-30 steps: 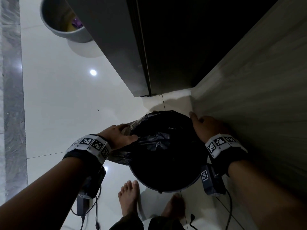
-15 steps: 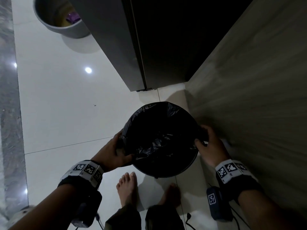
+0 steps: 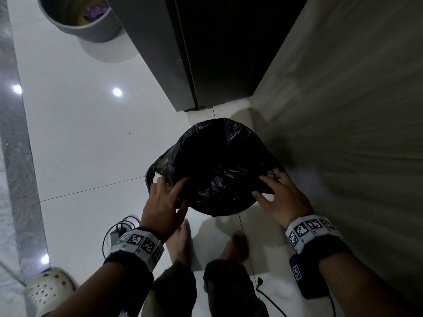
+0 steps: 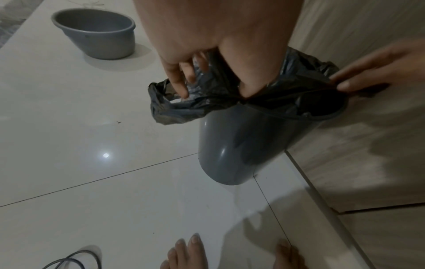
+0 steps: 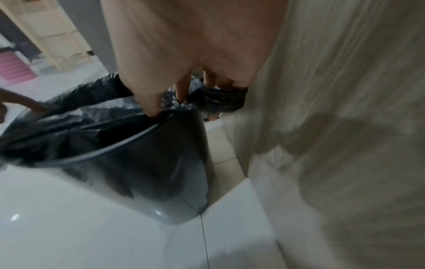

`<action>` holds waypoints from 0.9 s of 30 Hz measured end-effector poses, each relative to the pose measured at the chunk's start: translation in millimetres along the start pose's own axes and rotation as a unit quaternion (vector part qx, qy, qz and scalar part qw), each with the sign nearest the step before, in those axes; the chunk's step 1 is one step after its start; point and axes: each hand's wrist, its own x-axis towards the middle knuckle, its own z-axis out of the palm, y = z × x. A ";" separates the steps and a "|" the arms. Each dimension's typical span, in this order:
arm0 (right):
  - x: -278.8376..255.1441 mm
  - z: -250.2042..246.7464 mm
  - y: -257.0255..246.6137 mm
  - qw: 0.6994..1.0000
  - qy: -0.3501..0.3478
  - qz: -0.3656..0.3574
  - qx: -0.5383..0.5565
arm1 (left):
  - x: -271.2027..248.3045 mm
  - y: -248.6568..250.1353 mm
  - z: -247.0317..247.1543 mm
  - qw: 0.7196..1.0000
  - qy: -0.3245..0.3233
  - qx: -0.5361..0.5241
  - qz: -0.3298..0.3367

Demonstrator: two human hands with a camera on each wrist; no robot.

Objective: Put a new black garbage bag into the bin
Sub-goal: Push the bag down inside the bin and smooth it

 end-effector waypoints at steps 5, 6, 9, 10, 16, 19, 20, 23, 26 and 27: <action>-3.2 9.6 9.1 0.994 0.089 -0.050 0.036 | -4.0 -3.0 8.3 0.996 -0.072 -0.048 0.009; -3.3 12.0 11.3 0.990 0.115 -0.064 0.049 | -4.6 -5.4 10.3 0.996 -0.075 -0.054 0.013; -10.9 19.1 16.2 0.980 0.171 -0.099 0.032 | -5.8 -10.5 14.7 0.994 -0.075 -0.078 0.008; -15.8 20.7 18.0 0.978 0.183 -0.100 0.016 | -6.4 -10.8 15.2 0.993 -0.078 -0.084 0.006; -37.3 36.7 32.2 0.985 0.169 -0.042 0.001 | -21.0 -5.1 13.5 0.988 -0.117 -0.101 -0.009; -31.8 47.3 34.8 0.992 0.113 -0.001 0.055 | -25.5 -2.2 18.4 0.983 -0.145 -0.107 -0.046; -27.4 50.5 35.3 0.993 0.094 0.008 0.068 | -25.6 -1.1 20.1 0.982 -0.151 -0.105 -0.051; -12.7 59.3 36.9 0.995 0.059 0.037 0.073 | -24.6 2.7 28.2 0.981 -0.153 -0.106 -0.053; 0.0 62.5 34.7 0.993 0.051 0.070 0.077 | -21.9 3.3 38.9 0.982 -0.138 -0.093 -0.084; 3.9 62.8 34.0 0.992 0.050 0.079 0.082 | -20.3 2.0 43.0 0.983 -0.130 -0.088 -0.094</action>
